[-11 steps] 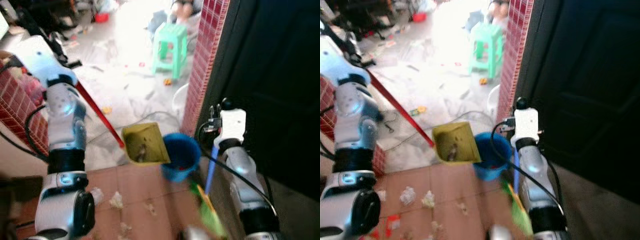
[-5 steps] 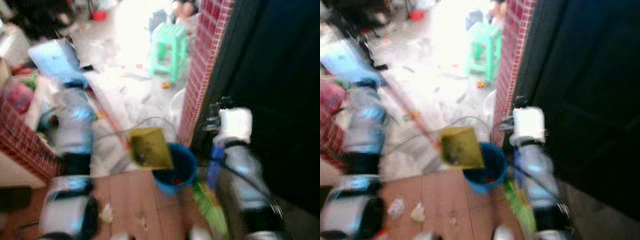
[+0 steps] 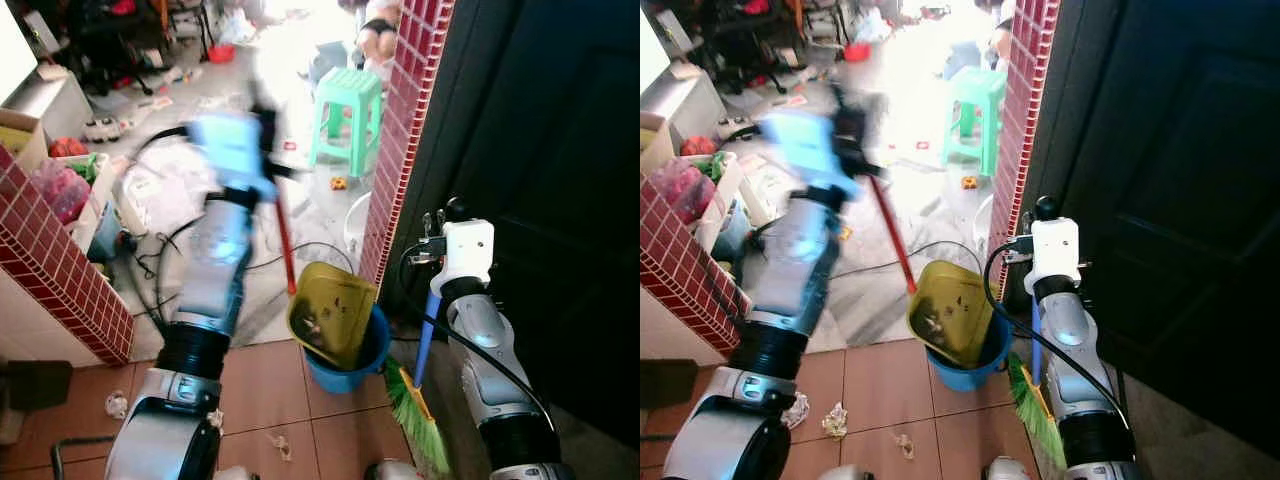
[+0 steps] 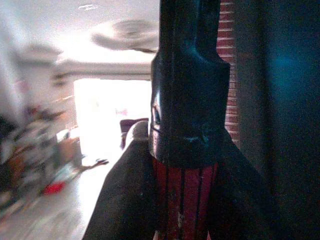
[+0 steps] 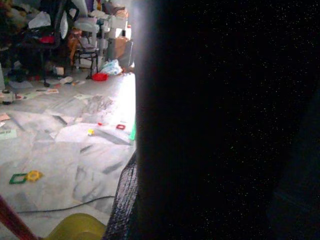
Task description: Sweep floor
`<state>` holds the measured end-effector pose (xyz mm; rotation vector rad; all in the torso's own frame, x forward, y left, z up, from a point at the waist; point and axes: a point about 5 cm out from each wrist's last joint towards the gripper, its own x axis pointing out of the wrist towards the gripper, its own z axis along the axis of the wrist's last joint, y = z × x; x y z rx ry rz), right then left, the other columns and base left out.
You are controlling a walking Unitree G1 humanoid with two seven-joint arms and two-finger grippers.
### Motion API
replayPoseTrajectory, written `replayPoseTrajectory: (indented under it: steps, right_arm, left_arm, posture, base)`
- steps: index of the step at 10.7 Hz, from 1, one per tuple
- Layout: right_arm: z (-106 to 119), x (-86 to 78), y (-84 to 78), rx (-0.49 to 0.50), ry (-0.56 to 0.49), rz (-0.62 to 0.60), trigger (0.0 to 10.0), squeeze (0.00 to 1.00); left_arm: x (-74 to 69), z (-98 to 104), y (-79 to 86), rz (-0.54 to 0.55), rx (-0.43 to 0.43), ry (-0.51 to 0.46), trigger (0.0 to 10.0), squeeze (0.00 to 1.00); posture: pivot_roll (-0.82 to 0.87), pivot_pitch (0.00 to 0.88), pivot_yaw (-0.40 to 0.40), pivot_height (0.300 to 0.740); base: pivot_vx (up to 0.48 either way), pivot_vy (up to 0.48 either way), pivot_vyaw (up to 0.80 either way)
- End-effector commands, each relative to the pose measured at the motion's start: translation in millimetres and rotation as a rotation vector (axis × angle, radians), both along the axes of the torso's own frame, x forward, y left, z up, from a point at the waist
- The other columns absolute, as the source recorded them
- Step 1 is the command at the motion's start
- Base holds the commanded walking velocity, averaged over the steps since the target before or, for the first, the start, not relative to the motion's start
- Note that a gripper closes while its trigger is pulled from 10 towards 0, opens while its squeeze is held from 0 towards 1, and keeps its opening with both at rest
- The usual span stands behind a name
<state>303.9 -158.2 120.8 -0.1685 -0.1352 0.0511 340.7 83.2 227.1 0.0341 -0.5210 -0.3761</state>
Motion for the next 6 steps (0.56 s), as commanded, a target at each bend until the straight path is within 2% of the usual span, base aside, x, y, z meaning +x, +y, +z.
replayPoseTrajectory:
  steps: [1, 2, 3, 4, 5, 6]
  right_arm:
    - [10, 3.9, 2.2, -0.002, -0.046, 0.004, 10.0, 0.00]
    - [10, 4.1, 2.1, -0.003, -0.045, 0.005, 10.0, 0.00]
    - [10, 4.6, 2.0, -0.004, -0.046, 0.005, 10.0, 0.00]
    - [11, 6.0, 2.0, -0.006, -0.048, 0.005, 10.0, 0.00]
    - [11, 6.3, 2.0, -0.007, -0.049, 0.006, 10.0, 0.00]
    - [10, 6.4, 3.0, -0.008, -0.047, 0.008, 10.0, 0.00]
  left_arm:
    - [-11.8, 19, -13.7, -0.093, 0.121, -0.149, 10.0, 0.00]
    - [-21.8, 17, -30.3, -0.203, 0.227, -0.196, 10.0, 0.00]
    - [-27.0, 17, -37.3, -0.243, 0.273, -0.225, 10.0, 0.00]
    - [-33.6, 21, -45.7, -0.267, 0.303, -0.280, 10.0, 0.00]
    - [-34.9, 21, -46.5, -0.273, 0.302, -0.288, 10.0, 0.00]
    - [-31.5, 23, -40.9, -0.215, 0.284, -0.278, 10.0, 0.00]
  posture:
    - [-0.09, 0.000, 0.046, 0.740]
    - [-0.09, 0.000, 0.043, 0.740]
    - [-0.09, 0.000, 0.042, 0.740]
    - [-0.09, 0.000, 0.040, 0.740]
    - [-0.09, 0.000, 0.040, 0.740]
    - [-0.10, 0.000, 0.040, 0.740]
  base:
    - [0.000, 0.000, 0.00]
    - [0.000, 0.000, 0.00]
    - [0.000, 0.000, 0.00]
    - [0.000, 0.000, 0.00]
    - [0.000, 0.000, 0.00]
    - [0.000, 0.000, 0.00]
